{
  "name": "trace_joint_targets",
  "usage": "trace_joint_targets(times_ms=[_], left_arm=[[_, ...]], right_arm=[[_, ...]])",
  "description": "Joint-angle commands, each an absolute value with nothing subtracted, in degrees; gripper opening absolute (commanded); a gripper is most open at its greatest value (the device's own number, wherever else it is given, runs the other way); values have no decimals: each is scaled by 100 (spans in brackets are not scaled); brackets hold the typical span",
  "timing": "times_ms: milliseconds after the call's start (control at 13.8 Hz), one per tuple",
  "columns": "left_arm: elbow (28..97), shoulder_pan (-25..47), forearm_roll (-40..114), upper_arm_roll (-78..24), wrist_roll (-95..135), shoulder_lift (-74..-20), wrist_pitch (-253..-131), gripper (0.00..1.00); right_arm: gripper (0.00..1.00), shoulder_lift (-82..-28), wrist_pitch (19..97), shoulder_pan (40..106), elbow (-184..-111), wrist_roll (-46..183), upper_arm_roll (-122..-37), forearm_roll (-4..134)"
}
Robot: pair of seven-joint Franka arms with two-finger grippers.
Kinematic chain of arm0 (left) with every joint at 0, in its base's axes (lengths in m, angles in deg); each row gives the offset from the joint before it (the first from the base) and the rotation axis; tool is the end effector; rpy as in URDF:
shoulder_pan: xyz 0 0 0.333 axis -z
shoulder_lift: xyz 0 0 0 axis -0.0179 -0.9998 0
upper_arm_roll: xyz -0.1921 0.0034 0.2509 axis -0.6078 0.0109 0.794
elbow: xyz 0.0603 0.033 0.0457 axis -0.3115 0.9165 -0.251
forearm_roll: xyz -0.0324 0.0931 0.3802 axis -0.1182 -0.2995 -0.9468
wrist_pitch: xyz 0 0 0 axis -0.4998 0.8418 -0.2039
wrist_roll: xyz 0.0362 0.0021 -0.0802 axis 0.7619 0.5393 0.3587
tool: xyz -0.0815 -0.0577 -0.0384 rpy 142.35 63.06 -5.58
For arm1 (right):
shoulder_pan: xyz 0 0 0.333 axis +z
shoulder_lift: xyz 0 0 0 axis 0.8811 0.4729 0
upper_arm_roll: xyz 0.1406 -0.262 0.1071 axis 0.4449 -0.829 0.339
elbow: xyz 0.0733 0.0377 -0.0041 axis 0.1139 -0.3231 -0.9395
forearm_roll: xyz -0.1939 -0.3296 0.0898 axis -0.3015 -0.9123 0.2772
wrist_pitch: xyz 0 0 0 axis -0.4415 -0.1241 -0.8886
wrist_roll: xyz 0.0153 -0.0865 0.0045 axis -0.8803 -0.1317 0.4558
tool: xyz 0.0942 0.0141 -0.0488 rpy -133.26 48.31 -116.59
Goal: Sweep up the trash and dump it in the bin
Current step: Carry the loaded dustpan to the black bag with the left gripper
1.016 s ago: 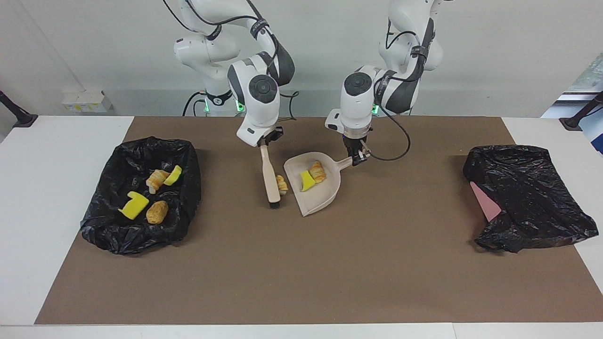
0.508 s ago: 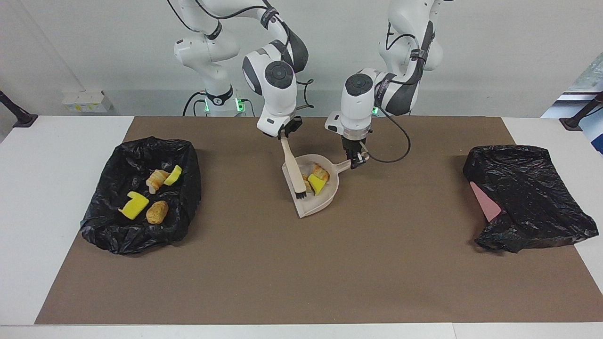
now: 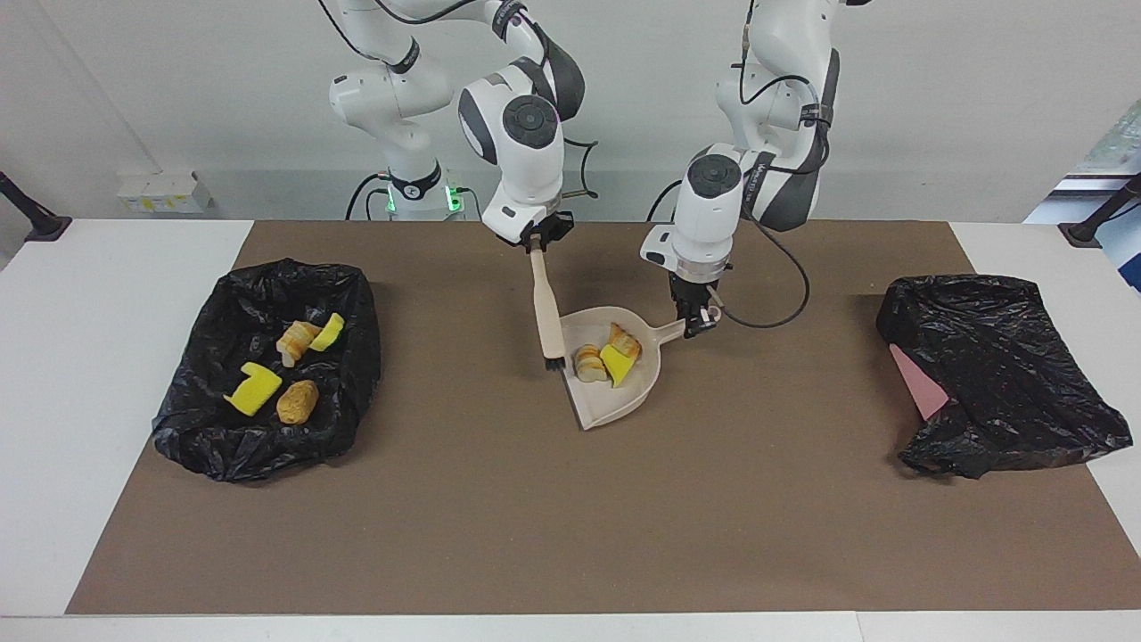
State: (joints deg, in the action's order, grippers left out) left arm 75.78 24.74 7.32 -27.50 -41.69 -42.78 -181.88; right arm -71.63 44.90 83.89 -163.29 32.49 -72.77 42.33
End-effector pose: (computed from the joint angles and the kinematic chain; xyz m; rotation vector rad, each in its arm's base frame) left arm 0.4856 -0.2648 0.3616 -2.3959 1.9412 0.0109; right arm 0.4073 0.3141 0.4220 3.0897 0.1518 -0.4115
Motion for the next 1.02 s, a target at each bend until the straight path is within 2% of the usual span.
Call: trace_joint_targets(times_ms=[0,290,508,653,943], left_arm=[[7106,2070,991,-2764,-4992,-4333,-17745,0],[6385,1542,1448,-2764,-5697,-4324,-17032,0],[5814,1068,1668,-2755,-6294,-4315,-16365,0],[5488,708,1748,-2755,-6759,-4298,-16030,0],[5364,-127,1783,-2747,-7515,-4298,-15906,0]], right_arm=[[0,-7895,5151,8935,-17168,2318,-7267,4368],[0,-8205,5241,9710,-17347,1533,-7267,4893],[0,-7986,5302,10228,-17364,1471,-7258,4983],[0,-7976,5381,10300,-17434,1436,-7258,5297],[0,-7635,6030,10739,-17689,1102,-7258,5378]])
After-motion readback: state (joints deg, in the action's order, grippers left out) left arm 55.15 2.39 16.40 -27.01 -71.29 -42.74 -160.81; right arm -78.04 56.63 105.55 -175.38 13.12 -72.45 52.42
